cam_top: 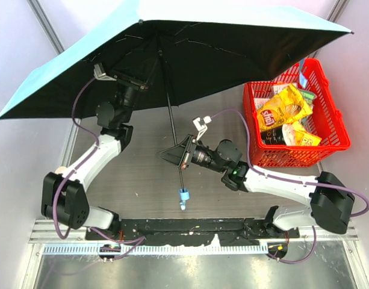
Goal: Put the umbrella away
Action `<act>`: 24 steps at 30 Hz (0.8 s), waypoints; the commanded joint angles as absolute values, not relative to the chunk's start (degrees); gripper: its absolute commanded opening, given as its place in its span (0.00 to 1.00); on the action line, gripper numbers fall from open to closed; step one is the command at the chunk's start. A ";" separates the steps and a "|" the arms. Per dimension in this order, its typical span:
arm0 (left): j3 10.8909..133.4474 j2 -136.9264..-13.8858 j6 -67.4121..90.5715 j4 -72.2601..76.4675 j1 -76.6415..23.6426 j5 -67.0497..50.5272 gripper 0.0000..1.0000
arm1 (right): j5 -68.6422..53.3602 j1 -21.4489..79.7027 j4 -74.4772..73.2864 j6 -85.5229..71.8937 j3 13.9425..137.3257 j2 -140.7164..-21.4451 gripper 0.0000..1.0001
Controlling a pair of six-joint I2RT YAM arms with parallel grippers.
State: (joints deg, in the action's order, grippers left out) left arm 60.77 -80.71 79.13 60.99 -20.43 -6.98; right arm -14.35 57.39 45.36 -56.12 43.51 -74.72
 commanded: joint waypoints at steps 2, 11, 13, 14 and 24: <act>65.04 -78.05 71.29 58.02 -21.18 -2.56 0.68 | -13.27 58.53 46.06 -52.39 47.55 -72.25 0.01; 66.27 -77.08 67.94 48.09 -22.06 2.63 0.65 | -11.16 59.50 42.54 -49.83 49.66 -72.25 0.01; 66.18 -76.29 68.12 44.49 -22.23 3.42 0.59 | -10.72 59.68 42.36 -49.66 50.01 -72.16 0.01; 65.75 -75.68 67.85 43.60 -22.41 3.69 0.55 | -10.37 59.76 42.36 -49.22 50.01 -71.90 0.01; 63.01 -72.68 69.26 34.09 -23.82 9.06 0.68 | -10.11 60.47 40.87 -47.37 51.59 -71.46 0.01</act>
State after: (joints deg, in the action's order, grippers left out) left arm 63.05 -72.03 69.63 35.81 -23.59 7.44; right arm -10.13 59.75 33.74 -51.72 47.27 -74.59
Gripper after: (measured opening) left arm 0.692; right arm 0.133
